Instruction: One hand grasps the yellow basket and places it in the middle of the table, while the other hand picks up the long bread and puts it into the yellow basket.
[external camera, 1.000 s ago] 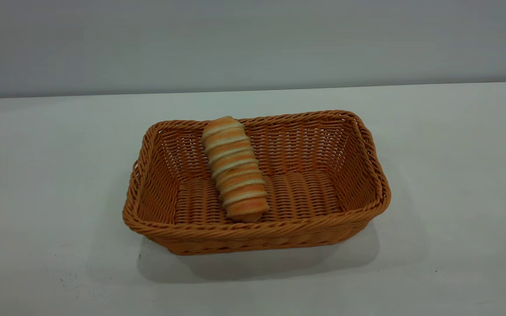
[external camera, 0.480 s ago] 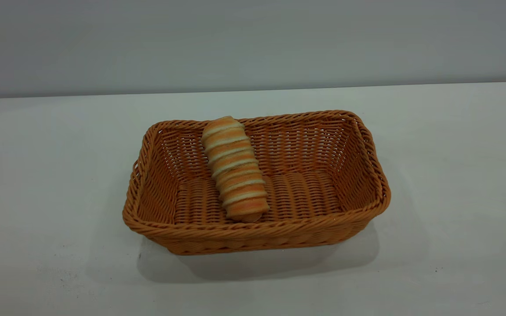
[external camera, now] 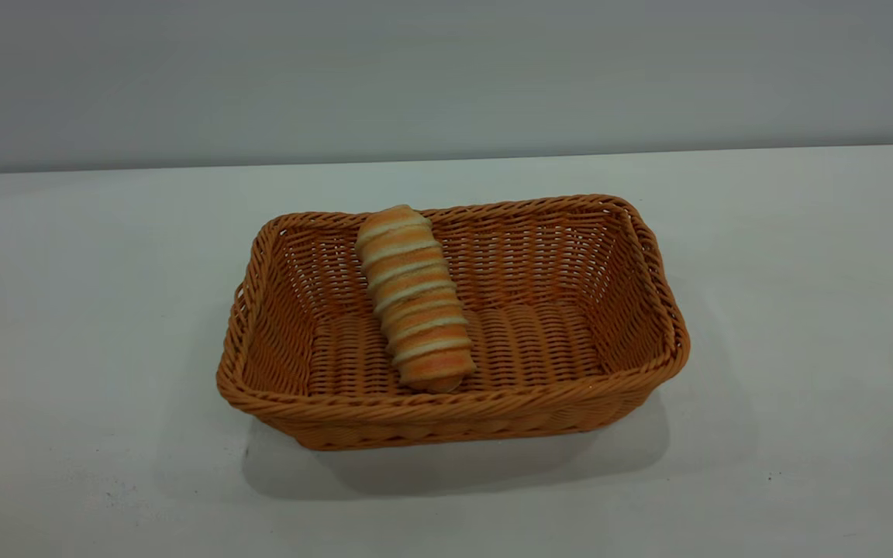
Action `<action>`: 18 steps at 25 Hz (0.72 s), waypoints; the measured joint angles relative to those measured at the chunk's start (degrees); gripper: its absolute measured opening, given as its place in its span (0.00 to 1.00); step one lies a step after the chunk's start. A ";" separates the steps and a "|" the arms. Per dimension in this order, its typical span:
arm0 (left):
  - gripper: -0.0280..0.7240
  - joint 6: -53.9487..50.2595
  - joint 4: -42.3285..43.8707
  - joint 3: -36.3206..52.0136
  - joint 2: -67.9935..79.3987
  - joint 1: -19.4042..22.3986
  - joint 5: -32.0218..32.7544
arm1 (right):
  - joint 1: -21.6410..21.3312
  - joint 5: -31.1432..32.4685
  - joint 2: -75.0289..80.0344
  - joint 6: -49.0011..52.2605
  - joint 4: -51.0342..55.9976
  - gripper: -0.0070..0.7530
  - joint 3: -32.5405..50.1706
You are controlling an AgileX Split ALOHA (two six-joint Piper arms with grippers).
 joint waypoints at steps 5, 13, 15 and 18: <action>0.73 0.00 0.00 0.00 -3.48 12.05 0.05 | -6.33 0.07 -2.76 0.00 0.00 0.74 0.00; 0.73 0.00 -0.17 0.00 -3.79 13.70 0.05 | -12.92 0.19 -2.76 0.00 0.00 0.74 0.00; 0.73 0.06 -0.17 0.00 -3.79 13.70 0.05 | -14.48 0.19 -2.76 0.00 0.00 0.74 0.00; 0.73 0.13 -0.22 0.00 -3.79 13.70 0.05 | -15.63 0.19 -2.76 0.00 0.00 0.74 0.00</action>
